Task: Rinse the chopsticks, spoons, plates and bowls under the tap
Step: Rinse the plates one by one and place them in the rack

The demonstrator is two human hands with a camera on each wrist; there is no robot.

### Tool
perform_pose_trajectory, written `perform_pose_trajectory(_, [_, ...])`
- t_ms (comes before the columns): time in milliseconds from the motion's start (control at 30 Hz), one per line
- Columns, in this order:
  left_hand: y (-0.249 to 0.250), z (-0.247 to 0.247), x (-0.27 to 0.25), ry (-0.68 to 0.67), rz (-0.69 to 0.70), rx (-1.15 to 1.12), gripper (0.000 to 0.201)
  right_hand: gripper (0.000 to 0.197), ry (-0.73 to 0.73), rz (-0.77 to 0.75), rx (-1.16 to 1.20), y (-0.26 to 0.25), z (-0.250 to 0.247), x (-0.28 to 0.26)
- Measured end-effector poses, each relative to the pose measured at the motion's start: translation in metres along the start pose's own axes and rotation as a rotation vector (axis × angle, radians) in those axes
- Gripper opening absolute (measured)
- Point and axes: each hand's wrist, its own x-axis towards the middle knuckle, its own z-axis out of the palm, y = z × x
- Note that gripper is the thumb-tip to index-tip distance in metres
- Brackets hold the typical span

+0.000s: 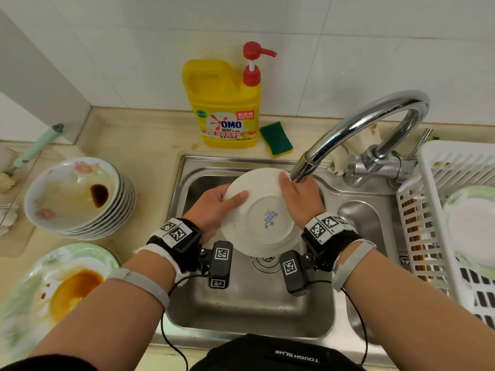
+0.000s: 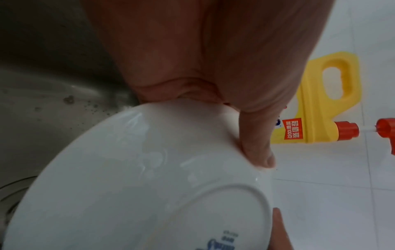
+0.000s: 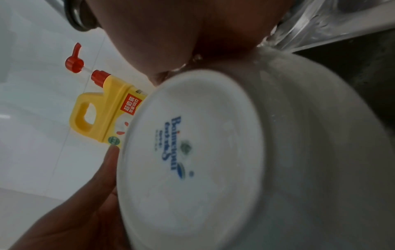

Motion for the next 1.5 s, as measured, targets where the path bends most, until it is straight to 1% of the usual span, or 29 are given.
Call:
perform_pose_trajectory(67, [-0.003, -0.001, -0.002, 0.001, 0.0, -0.041, 0.046, 0.037, -0.015, 0.033, 0.031, -0.001, 0.002, -0.001])
perform_pose_trajectory(100, [-0.005, -0.002, -0.003, 0.008, -0.002, -0.059, 0.047, 0.046, -0.033, 0.073, 0.024, 0.001, 0.004, 0.0])
perform_pose_trajectory(133, [-0.008, -0.002, -0.004, 0.014, -0.005, -0.078, 0.048, 0.057, -0.062, 0.123, 0.018, 0.005, 0.007, 0.003])
perform_pose_trajectory(200, [-0.011, -0.003, -0.005, 0.018, -0.003, -0.106, 0.049, 0.076, -0.085, 0.164, 0.004, 0.011, 0.012, 0.008])
perform_pose_trajectory(333, [-0.015, -0.005, -0.006, 0.023, 0.007, -0.136, 0.046, 0.12, -0.066, 0.204, 0.012, 0.007, 0.014, 0.008])
perform_pose_trajectory(400, [-0.015, -0.006, -0.005, 0.024, 0.01, -0.145, 0.045, 0.133, -0.067, 0.221, 0.008, 0.003, 0.012, 0.007])
perform_pose_trajectory(433, [-0.015, -0.006, -0.005, 0.023, 0.009, -0.148, 0.045, 0.133, -0.069, 0.22, 0.009, 0.002, 0.011, 0.007])
perform_pose_trajectory(500, [-0.014, -0.005, -0.005, 0.033, -0.001, -0.151, 0.043, 0.12, -0.061, 0.208, 0.013, -0.006, 0.007, 0.004])
perform_pose_trajectory(533, [-0.013, -0.005, -0.004, 0.041, -0.008, -0.148, 0.042, 0.11, -0.06, 0.199, 0.019, -0.009, 0.004, 0.002])
perform_pose_trajectory(633, [-0.009, -0.005, -0.002, 0.067, -0.021, -0.1, 0.041, 0.067, -0.034, 0.158, 0.051, -0.011, 0.0, 0.004])
perform_pose_trajectory(667, [-0.007, -0.005, -0.001, 0.077, -0.018, -0.069, 0.043, 0.059, -0.031, 0.156, 0.057, -0.01, -0.001, 0.005])
perform_pose_trajectory(733, [-0.002, -0.003, 0.001, 0.094, 0.01, 0.016, 0.048, 0.049, -0.042, 0.155, 0.077, -0.01, -0.001, 0.005])
perform_pose_trajectory(767, [0.0, -0.002, 0.002, 0.096, 0.031, 0.053, 0.047, 0.05, -0.045, 0.153, 0.085, -0.011, 0.0, 0.004])
perform_pose_trajectory(833, [0.002, -0.001, 0.003, 0.087, 0.054, 0.075, 0.043, 0.063, -0.038, 0.156, 0.098, -0.011, 0.001, 0.002])
perform_pose_trajectory(867, [0.001, -0.001, 0.004, 0.084, 0.053, 0.059, 0.043, 0.067, -0.031, 0.159, 0.1, -0.012, 0.001, 0.002])
perform_pose_trajectory(967, [-0.002, -0.003, 0.003, 0.083, 0.031, -0.019, 0.045, 0.063, -0.019, 0.135, 0.077, -0.009, 0.0, 0.004])
perform_pose_trajectory(1000, [-0.004, -0.004, 0.002, 0.087, 0.021, -0.061, 0.045, 0.065, -0.031, 0.131, 0.071, -0.008, 0.0, 0.003])
perform_pose_trajectory(1033, [-0.004, -0.004, 0.001, 0.09, 0.009, -0.111, 0.044, 0.069, -0.05, 0.127, 0.082, -0.007, 0.0, 0.003])
perform_pose_trajectory(1100, [-0.006, -0.005, -0.001, 0.097, -0.01, -0.21, 0.044, 0.079, -0.096, 0.17, 0.116, -0.007, 0.0, 0.001])
perform_pose_trajectory(1167, [-0.008, -0.007, -0.003, 0.103, -0.021, -0.263, 0.043, 0.084, -0.107, 0.183, 0.125, -0.008, 0.0, 0.001])
perform_pose_trajectory(1200, [-0.008, -0.008, -0.003, 0.103, -0.026, -0.277, 0.041, 0.082, -0.106, 0.172, 0.125, -0.009, -0.001, 0.0])
perform_pose_trajectory(1267, [-0.008, -0.009, -0.002, 0.104, -0.041, -0.28, 0.039, 0.071, -0.096, 0.142, 0.116, -0.014, -0.003, 0.0])
perform_pose_trajectory(1367, [-0.006, -0.01, 0.0, 0.142, -0.043, -0.196, 0.037, 0.055, -0.079, 0.109, 0.1, -0.022, -0.008, 0.0])
perform_pose_trajectory(1433, [-0.003, -0.009, 0.001, 0.157, -0.024, -0.149, 0.04, 0.051, -0.073, 0.081, 0.091, -0.025, -0.012, -0.001])
perform_pose_trajectory(1500, [-0.001, -0.009, 0.001, 0.153, 0.001, -0.152, 0.047, 0.049, -0.06, 0.06, 0.087, -0.026, -0.011, 0.0])
